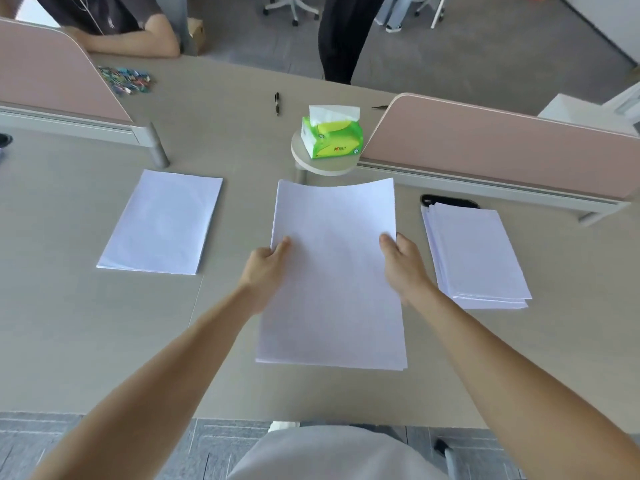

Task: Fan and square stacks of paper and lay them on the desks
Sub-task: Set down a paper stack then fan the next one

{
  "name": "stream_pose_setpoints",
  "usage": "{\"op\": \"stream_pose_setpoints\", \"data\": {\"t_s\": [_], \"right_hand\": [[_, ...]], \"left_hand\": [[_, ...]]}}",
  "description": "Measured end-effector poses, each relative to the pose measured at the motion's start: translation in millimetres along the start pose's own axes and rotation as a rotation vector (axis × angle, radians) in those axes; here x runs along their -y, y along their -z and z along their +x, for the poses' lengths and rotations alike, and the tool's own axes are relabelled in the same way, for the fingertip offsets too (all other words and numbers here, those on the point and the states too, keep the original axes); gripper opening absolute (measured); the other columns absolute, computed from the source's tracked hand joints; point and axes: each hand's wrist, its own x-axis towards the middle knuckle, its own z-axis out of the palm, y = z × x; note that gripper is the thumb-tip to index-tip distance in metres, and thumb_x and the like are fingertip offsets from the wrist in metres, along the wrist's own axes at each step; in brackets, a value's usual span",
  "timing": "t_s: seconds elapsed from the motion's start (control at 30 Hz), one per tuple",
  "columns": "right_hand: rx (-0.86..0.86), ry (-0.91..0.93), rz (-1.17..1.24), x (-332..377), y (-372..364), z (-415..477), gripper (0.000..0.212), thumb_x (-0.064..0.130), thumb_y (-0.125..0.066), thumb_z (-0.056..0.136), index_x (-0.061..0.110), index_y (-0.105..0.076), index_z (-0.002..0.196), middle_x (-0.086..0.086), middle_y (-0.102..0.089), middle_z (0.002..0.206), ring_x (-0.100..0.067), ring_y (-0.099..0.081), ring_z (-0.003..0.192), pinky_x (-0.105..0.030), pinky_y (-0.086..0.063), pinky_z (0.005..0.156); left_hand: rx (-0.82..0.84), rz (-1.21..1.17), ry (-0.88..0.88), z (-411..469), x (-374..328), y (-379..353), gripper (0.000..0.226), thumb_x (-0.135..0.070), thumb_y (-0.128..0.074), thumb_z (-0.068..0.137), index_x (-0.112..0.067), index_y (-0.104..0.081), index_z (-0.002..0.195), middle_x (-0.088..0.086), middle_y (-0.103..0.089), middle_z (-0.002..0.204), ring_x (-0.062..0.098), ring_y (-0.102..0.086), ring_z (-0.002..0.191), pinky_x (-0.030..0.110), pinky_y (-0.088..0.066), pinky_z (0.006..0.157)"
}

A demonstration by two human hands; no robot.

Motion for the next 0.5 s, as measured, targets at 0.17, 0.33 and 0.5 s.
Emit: {"op": "stream_pose_setpoints", "data": {"t_s": [0.17, 0.33, 0.5], "right_hand": [[-0.046, -0.062, 0.016, -2.8, -36.4, 10.3, 0.03, 0.025, -0.043, 0.102, 0.016, -0.034, 0.075, 0.002, -0.026, 0.068, -0.017, -0.024, 0.063, -0.032, -0.022, 0.06], [-0.03, -0.164, -0.029, -5.4, -68.7, 40.2, 0.035, 0.027, -0.041, 0.101, 0.02, -0.028, 0.07, 0.003, -0.028, 0.067, -0.016, -0.026, 0.06, -0.031, -0.024, 0.056], [0.019, -0.227, -0.076, -7.7, -106.8, 87.1, 0.037, 0.028, -0.038, 0.103, 0.018, -0.028, 0.069, 0.005, -0.029, 0.066, -0.015, -0.027, 0.058, -0.03, -0.025, 0.054]], "left_hand": [[-0.103, 0.283, -0.063, 29.8, 19.3, 7.6, 0.047, -0.043, -0.031, 0.102, -0.014, -0.036, 0.066, -0.001, -0.041, 0.065, 0.021, -0.039, 0.056, 0.03, -0.03, 0.049], [-0.1, 0.403, -0.068, 69.1, 27.6, 16.4, 0.047, -0.041, -0.025, 0.105, -0.014, -0.041, 0.069, 0.003, -0.049, 0.069, 0.029, -0.048, 0.068, 0.033, -0.037, 0.059], [-0.117, 0.458, -0.013, 121.0, 31.4, 29.9, 0.047, -0.039, -0.026, 0.105, -0.008, -0.046, 0.077, 0.004, -0.05, 0.069, 0.029, -0.049, 0.068, 0.033, -0.035, 0.058]]}}
